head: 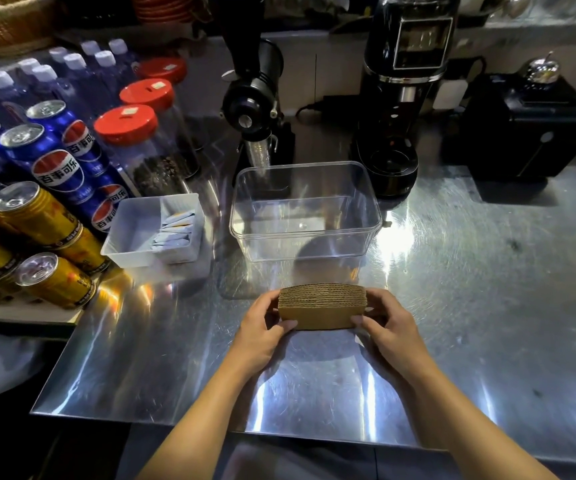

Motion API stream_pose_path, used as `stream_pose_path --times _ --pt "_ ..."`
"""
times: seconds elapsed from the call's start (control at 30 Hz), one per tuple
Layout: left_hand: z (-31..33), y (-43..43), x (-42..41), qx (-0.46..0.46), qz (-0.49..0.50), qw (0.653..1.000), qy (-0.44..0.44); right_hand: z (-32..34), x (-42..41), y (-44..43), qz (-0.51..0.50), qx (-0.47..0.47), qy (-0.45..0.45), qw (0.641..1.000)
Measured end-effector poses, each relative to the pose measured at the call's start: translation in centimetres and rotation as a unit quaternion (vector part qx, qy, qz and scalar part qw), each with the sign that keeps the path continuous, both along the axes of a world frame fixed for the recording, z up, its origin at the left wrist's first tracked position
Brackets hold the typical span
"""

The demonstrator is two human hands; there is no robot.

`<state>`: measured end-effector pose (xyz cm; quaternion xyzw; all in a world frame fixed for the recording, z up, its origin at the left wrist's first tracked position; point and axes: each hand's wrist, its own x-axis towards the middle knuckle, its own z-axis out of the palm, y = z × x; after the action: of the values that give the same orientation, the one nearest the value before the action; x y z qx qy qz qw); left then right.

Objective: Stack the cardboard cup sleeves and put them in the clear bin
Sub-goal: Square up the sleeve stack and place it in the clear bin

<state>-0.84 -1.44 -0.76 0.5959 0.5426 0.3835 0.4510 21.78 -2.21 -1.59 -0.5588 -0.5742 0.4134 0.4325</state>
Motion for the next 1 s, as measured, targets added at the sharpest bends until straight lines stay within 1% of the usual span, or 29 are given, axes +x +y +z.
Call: stream_pose_path --times 0.13,0.23,0.4,0.5,0.6,0.67,0.8,0.87,0.93,1.0 --pt "0.8 0.2 -0.1 0.001 0.038 0.999 -0.030 1.4 -0.5 0.7 -0.001 0.000 0.025 1.000" --pt "2.5 1.4 -0.3 0.031 0.051 0.997 -0.051 3.6 -0.8 2.0 0.003 0.018 0.061 0.998" --pt "6.4 5.4 -0.6 0.105 0.059 0.991 -0.059 8.1 -1.8 6.0 -0.011 0.039 0.118 0.992" --pt "8.2 8.7 -0.6 0.110 0.066 0.989 -0.074 10.1 -2.7 8.9 -0.037 0.034 0.146 0.988" --pt "9.2 11.9 -0.7 0.079 0.085 0.990 -0.082 11.1 -3.5 12.2 -0.080 -0.009 0.150 0.985" --pt "9.5 13.9 -0.6 0.047 0.102 0.991 -0.069 11.1 -4.1 14.3 -0.101 -0.044 0.141 0.984" --pt "8.7 17.1 -0.1 -0.040 0.130 0.991 0.008 10.2 -4.9 17.6 -0.131 -0.124 0.131 0.975" --pt "8.1 18.1 0.2 -0.078 0.144 0.985 0.050 9.5 -5.0 19.0 -0.146 -0.162 0.098 0.971" --pt "7.7 18.9 0.5 -0.104 0.158 0.978 0.085 8.9 -5.1 19.9 -0.152 -0.178 0.071 0.970" --pt "7.4 19.6 0.6 -0.126 0.163 0.972 0.109 8.1 -5.3 20.6 -0.150 -0.171 0.066 0.972"
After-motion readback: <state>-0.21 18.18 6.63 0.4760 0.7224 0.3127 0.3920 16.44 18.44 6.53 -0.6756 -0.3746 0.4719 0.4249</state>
